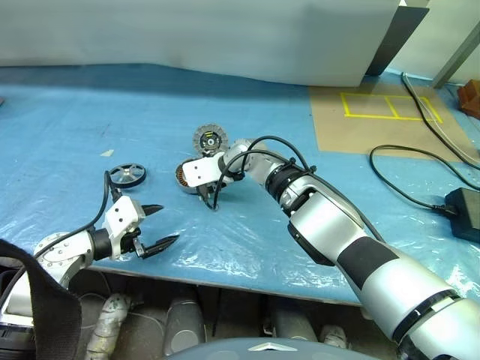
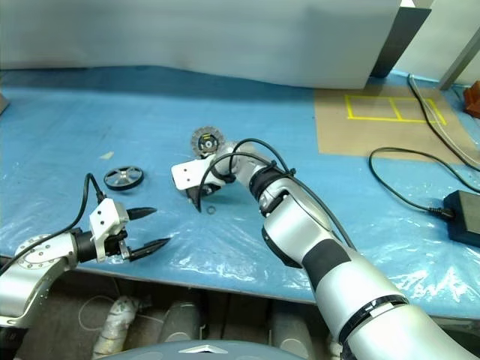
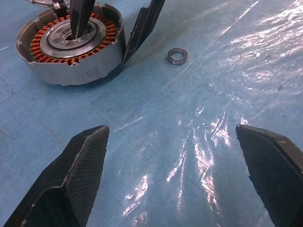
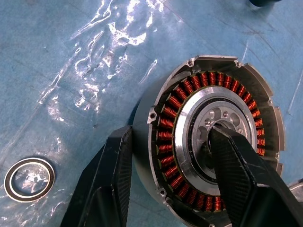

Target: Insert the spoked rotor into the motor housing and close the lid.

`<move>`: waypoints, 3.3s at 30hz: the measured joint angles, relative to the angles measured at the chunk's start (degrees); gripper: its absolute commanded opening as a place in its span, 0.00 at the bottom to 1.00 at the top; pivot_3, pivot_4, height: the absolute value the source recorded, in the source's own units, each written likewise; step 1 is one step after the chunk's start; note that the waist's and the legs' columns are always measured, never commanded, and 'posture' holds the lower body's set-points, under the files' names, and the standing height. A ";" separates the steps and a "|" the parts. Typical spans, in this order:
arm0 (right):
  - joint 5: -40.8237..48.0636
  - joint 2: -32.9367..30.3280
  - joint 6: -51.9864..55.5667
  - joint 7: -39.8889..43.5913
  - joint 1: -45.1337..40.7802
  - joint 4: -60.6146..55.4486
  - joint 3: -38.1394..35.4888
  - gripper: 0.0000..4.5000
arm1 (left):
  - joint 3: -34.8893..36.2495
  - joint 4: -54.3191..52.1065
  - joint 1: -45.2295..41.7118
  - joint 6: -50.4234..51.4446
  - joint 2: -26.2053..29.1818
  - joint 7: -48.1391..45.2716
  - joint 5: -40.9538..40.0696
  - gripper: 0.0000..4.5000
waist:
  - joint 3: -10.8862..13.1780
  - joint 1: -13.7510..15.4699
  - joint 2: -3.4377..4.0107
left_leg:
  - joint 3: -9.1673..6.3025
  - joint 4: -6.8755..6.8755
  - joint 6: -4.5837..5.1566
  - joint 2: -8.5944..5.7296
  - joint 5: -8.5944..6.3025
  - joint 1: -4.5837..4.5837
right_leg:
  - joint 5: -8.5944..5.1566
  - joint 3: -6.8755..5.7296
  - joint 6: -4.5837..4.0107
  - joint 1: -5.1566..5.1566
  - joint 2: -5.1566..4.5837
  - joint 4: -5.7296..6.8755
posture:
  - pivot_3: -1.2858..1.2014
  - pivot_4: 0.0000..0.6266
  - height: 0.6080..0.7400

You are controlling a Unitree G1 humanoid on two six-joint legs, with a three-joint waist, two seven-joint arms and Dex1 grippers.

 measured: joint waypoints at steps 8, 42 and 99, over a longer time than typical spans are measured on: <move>0.34 -4.14 -6.26 8.94 1.12 -4.16 -0.14 0.46 | -0.32 0.00 -1.94 0.71 -0.28 -0.35 -0.09 1.00 | 0.00 0.08 -0.01 | 0.00 0.05 0.00 -0.01 0.01 -0.19 | -0.01 -0.01 -0.02 -0.12 0.00 -0.01 | 0.52 0.24 1.00; 8.80 -38.88 7.74 19.49 40.26 -71.53 -4.18 0.46 | -8.01 7.48 -13.83 1.93 -0.48 -8.79 0.43 1.00 | 0.00 0.34 -0.08 | 0.10 0.02 0.09 -0.15 -0.02 0.58 | -0.02 0.31 0.04 0.49 0.01 -0.12 | 0.52 0.24 1.00; 36.71 -39.53 57.77 -12.26 76.30 -107.08 -34.21 1.00 | -16.90 24.15 -22.59 -2.98 -19.14 3.24 9.21 0.59 | -0.16 2.03 0.23 | 0.20 -1.05 -0.06 -0.26 0.05 1.34 | -0.24 0.41 0.76 1.25 -0.12 -1.29 | 0.52 0.24 1.00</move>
